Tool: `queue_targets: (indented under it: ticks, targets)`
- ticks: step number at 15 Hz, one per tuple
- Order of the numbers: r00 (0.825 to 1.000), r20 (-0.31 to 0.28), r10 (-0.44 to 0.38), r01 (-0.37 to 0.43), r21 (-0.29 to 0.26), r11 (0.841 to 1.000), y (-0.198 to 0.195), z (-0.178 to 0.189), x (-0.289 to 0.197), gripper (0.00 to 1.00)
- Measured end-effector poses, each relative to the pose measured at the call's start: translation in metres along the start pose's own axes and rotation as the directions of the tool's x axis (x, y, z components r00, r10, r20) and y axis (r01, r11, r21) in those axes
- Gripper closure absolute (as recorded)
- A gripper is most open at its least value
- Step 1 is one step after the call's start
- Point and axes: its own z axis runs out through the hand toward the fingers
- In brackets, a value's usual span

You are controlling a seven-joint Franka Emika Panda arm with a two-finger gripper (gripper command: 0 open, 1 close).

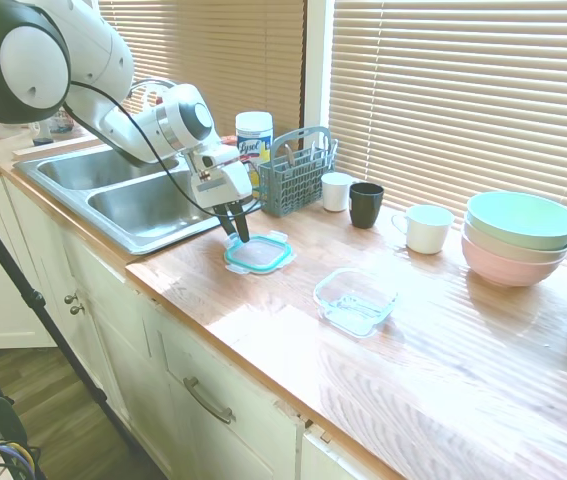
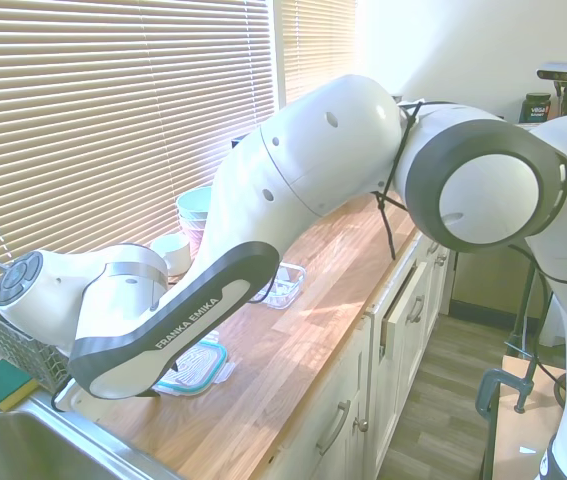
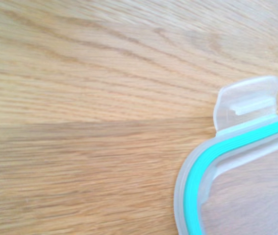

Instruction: Cover the lid of the food container

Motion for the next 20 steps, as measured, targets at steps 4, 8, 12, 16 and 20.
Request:
queue_targets:
  ticks: [4, 8, 12, 16, 20]
  targets:
    - [1.000, 0.000, -0.002, 0.002, -0.008, 1.000, 0.000, 0.001, -0.002, 1.00]
    - [1.000, -0.005, 0.003, -0.003, -0.006, 1.000, 0.002, -0.001, 0.002, 1.00]
    - [1.000, -0.011, 0.019, -0.019, 0.005, 1.000, 0.006, -0.010, 0.013, 1.00]
    - [1.000, -0.008, 0.028, -0.028, 0.040, 0.999, 0.024, -0.039, 0.027, 1.00]
    - [0.999, 0.040, 0.014, -0.018, 0.099, 0.995, 0.060, -0.079, 0.035, 1.00]
